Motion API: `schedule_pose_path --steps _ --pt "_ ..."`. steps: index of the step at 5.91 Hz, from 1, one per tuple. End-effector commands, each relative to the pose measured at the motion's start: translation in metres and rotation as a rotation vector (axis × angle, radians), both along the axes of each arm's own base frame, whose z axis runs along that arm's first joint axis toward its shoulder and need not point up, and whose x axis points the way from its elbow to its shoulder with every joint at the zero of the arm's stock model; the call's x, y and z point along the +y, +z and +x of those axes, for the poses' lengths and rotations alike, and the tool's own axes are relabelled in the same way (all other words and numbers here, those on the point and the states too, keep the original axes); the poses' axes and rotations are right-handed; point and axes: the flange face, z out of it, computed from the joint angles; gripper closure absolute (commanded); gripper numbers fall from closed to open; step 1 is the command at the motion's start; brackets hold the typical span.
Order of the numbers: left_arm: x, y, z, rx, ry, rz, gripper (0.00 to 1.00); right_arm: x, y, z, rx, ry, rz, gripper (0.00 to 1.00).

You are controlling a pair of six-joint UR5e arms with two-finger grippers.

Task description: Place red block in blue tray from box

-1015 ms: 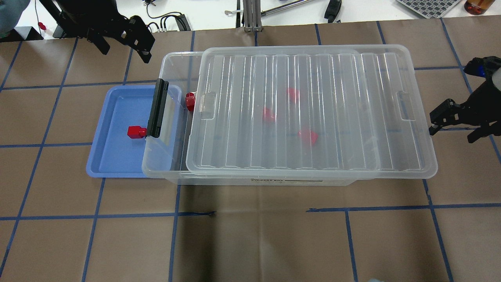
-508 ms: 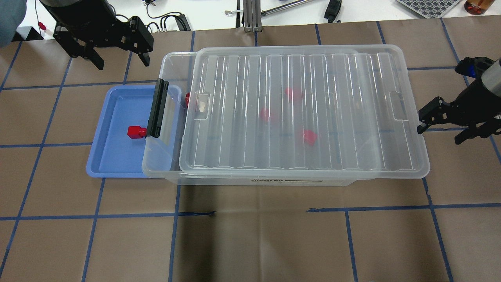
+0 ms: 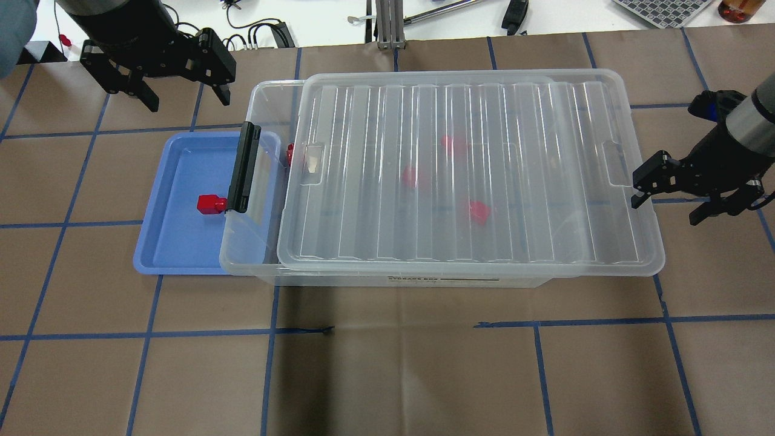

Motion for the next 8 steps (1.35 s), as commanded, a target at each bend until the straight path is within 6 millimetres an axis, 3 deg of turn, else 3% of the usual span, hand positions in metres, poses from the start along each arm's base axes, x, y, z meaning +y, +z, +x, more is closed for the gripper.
schedule_pose_path --steps 1,4,8 --pt "0.000 0.000 0.000 0.001 0.001 0.000 0.02 -0.002 0.000 0.009 -0.062 -0.006 -0.020 0.00" --pt "-0.002 -0.002 0.002 0.009 0.002 0.003 0.02 -0.005 -0.003 0.039 -0.094 0.050 -0.024 0.00" --pt "-0.002 -0.002 0.003 0.012 0.006 0.003 0.02 0.000 -0.015 0.055 -0.176 0.018 -0.020 0.00"
